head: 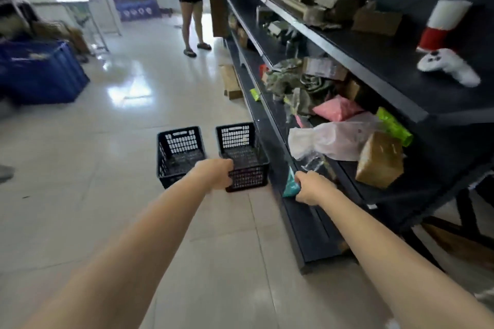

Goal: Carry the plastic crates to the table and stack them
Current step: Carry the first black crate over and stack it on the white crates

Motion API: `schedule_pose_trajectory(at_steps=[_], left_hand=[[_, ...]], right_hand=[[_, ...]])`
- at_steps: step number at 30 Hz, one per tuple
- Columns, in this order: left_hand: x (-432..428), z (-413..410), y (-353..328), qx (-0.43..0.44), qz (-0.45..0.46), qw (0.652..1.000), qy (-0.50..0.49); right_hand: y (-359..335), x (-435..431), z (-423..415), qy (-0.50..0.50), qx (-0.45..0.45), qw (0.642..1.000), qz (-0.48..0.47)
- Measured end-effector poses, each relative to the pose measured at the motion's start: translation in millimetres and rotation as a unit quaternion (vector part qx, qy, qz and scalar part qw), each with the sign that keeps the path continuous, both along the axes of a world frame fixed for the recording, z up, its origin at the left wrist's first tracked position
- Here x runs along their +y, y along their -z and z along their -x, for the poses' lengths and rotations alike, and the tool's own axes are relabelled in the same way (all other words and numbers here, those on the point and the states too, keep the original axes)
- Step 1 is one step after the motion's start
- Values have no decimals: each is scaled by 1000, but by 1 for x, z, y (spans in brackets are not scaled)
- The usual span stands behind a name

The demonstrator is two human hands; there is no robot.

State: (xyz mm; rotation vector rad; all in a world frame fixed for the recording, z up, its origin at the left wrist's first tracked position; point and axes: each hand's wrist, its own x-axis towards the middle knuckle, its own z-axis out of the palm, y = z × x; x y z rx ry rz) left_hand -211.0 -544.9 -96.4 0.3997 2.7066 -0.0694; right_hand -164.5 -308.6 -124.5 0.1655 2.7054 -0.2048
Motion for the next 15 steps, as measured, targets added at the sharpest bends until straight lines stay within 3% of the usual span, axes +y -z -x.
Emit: schedule_pose_trajectory(at_steps=[8,15], left_hand=[[-221,74,-22,64,9,992,-107],[-359,162,-20,66,22,979,-191]], right_hand=[[-42,-213,139,-118,31,992,-1],[-47,-350,263,-185,80,979,10]])
